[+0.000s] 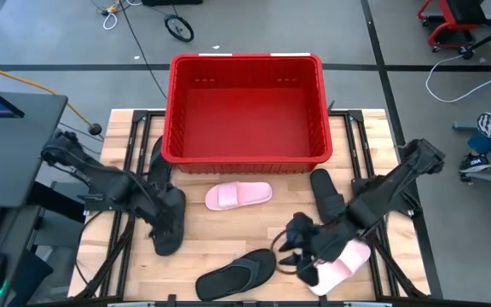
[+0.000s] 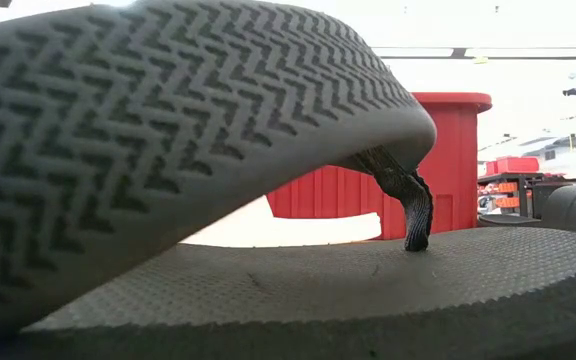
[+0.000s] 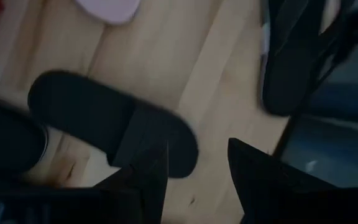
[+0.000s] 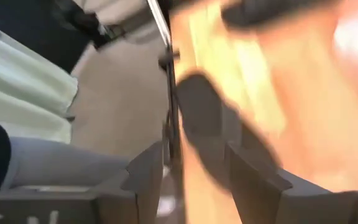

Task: Pick and place slides into bin
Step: Put the left black slide in the red bin

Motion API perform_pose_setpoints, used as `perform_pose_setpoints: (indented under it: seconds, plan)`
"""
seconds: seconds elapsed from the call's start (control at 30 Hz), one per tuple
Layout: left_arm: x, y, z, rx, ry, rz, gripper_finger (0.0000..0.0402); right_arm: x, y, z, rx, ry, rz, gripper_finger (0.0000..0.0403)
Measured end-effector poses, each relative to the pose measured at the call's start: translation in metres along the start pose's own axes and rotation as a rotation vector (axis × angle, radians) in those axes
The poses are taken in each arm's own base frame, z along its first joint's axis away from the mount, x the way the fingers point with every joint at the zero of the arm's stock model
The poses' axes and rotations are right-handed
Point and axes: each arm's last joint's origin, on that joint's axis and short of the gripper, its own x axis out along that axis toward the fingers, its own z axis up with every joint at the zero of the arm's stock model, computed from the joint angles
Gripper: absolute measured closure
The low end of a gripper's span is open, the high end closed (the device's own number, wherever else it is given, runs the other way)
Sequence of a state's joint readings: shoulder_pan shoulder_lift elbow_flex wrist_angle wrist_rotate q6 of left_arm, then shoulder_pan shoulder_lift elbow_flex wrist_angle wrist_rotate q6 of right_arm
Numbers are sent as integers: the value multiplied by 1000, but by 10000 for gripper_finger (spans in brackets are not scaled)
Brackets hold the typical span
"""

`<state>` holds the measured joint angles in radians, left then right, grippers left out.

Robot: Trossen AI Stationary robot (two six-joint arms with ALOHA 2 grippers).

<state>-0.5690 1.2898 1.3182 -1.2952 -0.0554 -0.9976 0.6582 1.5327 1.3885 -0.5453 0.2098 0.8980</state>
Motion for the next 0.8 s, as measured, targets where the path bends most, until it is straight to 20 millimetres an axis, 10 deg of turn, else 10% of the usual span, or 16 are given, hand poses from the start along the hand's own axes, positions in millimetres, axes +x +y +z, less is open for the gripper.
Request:
perform_pose_setpoints:
  seconds: [0.37, 0.8]
  plan:
    - [59, -33, -31, -70, 228, 369, 230, 90, -22, -47, 363, 123, -248, 227]
    - [135, -69, -79, 127, 302, 624, 230, 85, -21, -42, 472, 58, -248, 227]
